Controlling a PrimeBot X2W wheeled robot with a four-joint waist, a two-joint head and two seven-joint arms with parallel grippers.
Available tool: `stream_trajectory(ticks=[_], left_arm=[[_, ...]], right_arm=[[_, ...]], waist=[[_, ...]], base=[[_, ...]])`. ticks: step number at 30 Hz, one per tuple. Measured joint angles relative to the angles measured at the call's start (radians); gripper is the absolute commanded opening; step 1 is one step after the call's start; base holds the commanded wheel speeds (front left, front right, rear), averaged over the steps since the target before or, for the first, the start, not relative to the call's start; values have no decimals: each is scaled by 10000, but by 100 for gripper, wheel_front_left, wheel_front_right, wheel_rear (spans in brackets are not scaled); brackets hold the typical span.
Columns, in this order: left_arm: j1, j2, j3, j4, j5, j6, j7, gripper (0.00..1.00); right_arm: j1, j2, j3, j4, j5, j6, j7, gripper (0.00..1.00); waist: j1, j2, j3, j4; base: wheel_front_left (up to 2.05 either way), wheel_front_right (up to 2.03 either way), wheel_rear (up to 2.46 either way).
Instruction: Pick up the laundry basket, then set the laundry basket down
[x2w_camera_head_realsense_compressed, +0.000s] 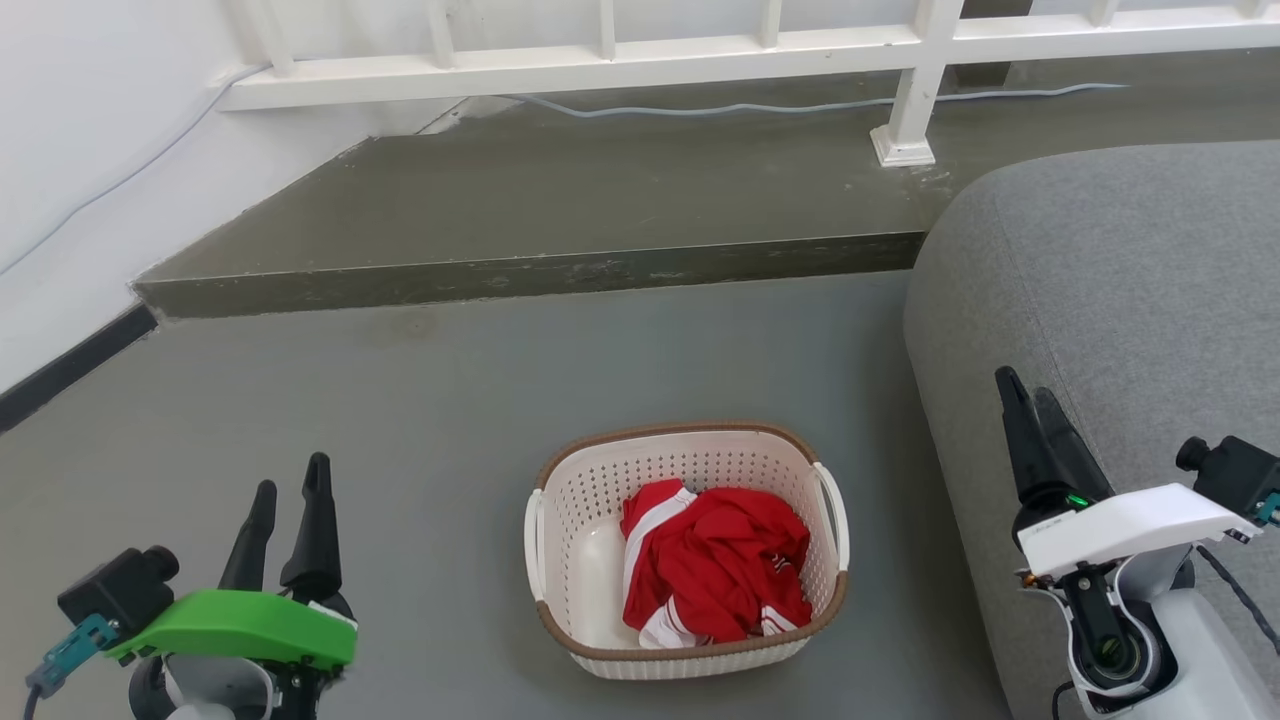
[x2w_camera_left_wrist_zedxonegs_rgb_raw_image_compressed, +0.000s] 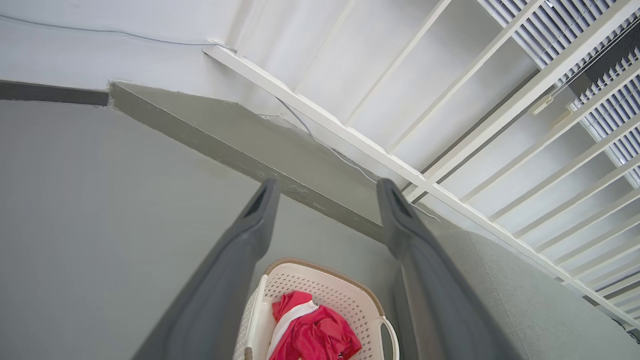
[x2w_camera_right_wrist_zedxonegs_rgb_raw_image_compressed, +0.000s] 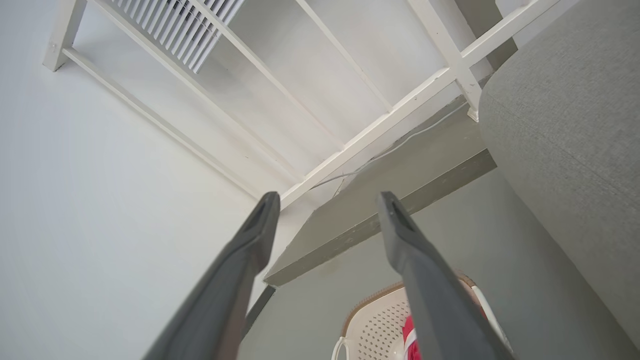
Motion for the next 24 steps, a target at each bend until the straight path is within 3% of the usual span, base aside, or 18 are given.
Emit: stream_trajectory(ticks=[24], left_arm=[[-56,-50,-153,-499,3394,4,-828,100]], right_arm=[[-192,82,445,-96,-3241,-10,-872,100]], waist=[[0,0,27,-58]], base=[[0,0,0]])
